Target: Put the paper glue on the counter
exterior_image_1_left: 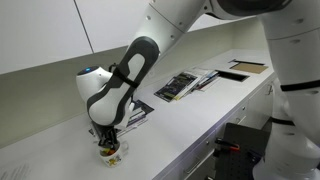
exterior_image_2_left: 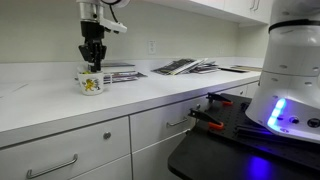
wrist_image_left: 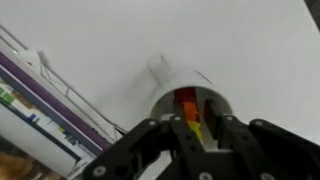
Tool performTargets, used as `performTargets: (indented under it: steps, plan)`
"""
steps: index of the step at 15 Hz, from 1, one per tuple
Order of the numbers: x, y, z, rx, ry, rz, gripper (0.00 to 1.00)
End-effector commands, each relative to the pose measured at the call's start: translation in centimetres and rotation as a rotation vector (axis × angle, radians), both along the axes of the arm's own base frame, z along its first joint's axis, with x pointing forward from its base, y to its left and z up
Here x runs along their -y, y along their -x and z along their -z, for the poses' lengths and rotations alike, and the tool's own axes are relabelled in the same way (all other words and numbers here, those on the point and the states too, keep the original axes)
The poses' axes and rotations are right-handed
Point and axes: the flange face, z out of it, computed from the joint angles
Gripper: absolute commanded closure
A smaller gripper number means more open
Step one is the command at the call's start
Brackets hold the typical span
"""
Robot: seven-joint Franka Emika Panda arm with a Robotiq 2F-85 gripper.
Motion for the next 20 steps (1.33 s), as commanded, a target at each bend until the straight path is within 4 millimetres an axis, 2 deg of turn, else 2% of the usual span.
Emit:
performTargets:
  steps: [1, 6, 9, 10, 12, 13, 14, 16, 17, 18, 20]
  plan:
    - [-0.3, -0.8, 0.3, 0.032, 0.012, -0.050, 0.68]
    - [-0.6, -1.6, 1.2, 0.051, 0.008, -0.075, 0.63]
    - [-0.9, -2.1, 1.7, 0.054, -0.002, -0.088, 0.66]
    - [-1.0, -2.3, 1.9, 0.057, -0.003, -0.095, 0.72]
    - [-1.1, -2.7, 1.9, 0.065, -0.008, -0.099, 0.76]
    - [-1.2, -2.9, 2.0, 0.068, -0.008, -0.099, 0.75]
    - [-1.2, -3.1, 2.0, 0.072, -0.011, -0.099, 0.81]
    - [-1.3, -3.3, 2.1, 0.076, -0.010, -0.099, 0.74]
    - [-1.4, -3.4, 2.1, 0.079, -0.010, -0.102, 0.65]
    - [-1.3, -3.4, 2.1, 0.085, -0.004, -0.102, 0.49]
    - [-1.3, -3.5, 2.4, 0.089, -0.002, -0.105, 0.35]
